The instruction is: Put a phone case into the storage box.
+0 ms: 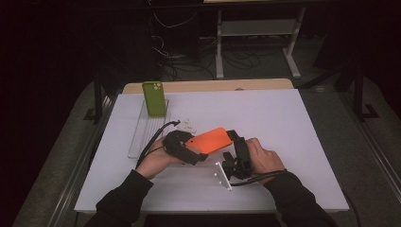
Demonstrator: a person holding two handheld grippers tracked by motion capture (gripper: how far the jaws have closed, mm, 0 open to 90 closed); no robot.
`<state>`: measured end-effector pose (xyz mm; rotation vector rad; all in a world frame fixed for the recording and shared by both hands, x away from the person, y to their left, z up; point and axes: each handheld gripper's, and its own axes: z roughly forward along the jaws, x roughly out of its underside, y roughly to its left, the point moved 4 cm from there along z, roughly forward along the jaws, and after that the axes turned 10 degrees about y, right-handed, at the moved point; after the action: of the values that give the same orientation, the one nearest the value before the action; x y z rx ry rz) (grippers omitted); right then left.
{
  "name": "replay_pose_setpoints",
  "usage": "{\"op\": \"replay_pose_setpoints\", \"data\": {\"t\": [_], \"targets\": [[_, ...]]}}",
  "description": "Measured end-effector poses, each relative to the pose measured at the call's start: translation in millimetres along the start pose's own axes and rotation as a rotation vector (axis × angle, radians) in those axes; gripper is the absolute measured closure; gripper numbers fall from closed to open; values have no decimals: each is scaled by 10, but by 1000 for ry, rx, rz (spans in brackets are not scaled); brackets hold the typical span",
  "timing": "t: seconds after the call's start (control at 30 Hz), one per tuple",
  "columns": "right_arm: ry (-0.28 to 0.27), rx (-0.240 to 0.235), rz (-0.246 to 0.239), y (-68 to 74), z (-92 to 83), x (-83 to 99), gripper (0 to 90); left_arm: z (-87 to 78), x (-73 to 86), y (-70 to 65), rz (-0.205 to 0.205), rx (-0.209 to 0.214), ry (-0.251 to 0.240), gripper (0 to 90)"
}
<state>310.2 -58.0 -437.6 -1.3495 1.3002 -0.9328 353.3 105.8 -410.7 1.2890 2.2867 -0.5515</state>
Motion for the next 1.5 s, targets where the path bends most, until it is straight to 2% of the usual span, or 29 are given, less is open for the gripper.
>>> {"op": "replay_pose_setpoints", "data": {"t": [0.1, 0.13, 0.17, 0.23, 0.3, 0.37, 0.4, 0.43, 0.47, 0.5, 0.53, 0.57, 0.7, 0.87, 0.9, 0.97, 1.07, 1.13, 1.2, 1.3, 1.33, 1.37, 1.4, 1.5], "targets": [[-20, 28, 5, 10, 15, -66, 30, 2, 3, -4, -8, 1, 2, 151], [-25, 33, 2, 16, 19, -84, 42, -12, 11, 17, 15, -6, 21, 151], [-28, 37, -1, 21, 20, -98, 59, -8, 8, 13, 9, -6, 15, 151], [-31, 32, -11, 35, 18, -117, 115, 1, 8, 7, 3, -12, 12, 151], [-34, 17, -16, 44, 11, -126, 152, -2, 18, 21, 25, -22, 34, 151], [-35, 18, -22, 49, 3, -130, 187, 22, 8, -1, 10, -14, 14, 151], [-38, 14, -21, 56, 0, -134, 203, 13, 14, 4, 28, -16, 32, 151], [-41, 14, -25, 63, -9, -139, 229, 26, 7, -17, 11, -11, 16, 151], [-47, 13, -26, 71, -17, -147, 249, 28, 4, -22, 17, -12, 16, 151], [-52, 8, -34, 73, -24, -156, 264, 19, 12, -12, 41, -10, 36, 151], [-55, 3, -33, 83, -32, -164, 289, 33, 6, -31, 21, -4, 19, 151], [-63, -3, -34, 88, -40, -171, 320, 24, 13, -23, 38, -8, 37, 151], [-70, -12, -50, 108, -60, -181, 423, 35, 21, -28, 42, -5, 44, 151], [-74, 10, -68, 117, -76, -185, 525, 43, 20, -38, 47, -1, 43, 151], [-75, 7, -56, 122, -79, -188, 542, 47, 18, -40, 46, 3, 40, 151], [-80, 6, -66, 123, -80, -189, 586, 42, 20, -32, 62, -1, 50, 151], [-77, -6, -60, 138, -85, -183, 649, 48, 14, -44, 44, 3, 34, 151], [-80, -18, -58, 145, -88, -183, 691, 37, 18, -32, 58, 3, 45, 151], [-81, -24, -71, 144, -87, -184, 742, 36, 17, -38, 44, 3, 39, 151], [-76, -21, -67, 144, -91, -185, 783, 31, 17, -28, 33, 26, 32, 150], [-70, -28, -59, 142, -94, -183, 791, 35, 10, -37, 15, 34, 16, 149], [-73, -25, -53, 133, -93, -185, 799, 33, 9, -38, 16, 33, 14, 150], [-73, -26, -48, 132, -95, -186, 805, 22, 17, -26, 37, 30, 33, 149], [-72, -29, -34, 148, -97, -184, 818, 35, 14, -32, 33, 27, 31, 148]]}}
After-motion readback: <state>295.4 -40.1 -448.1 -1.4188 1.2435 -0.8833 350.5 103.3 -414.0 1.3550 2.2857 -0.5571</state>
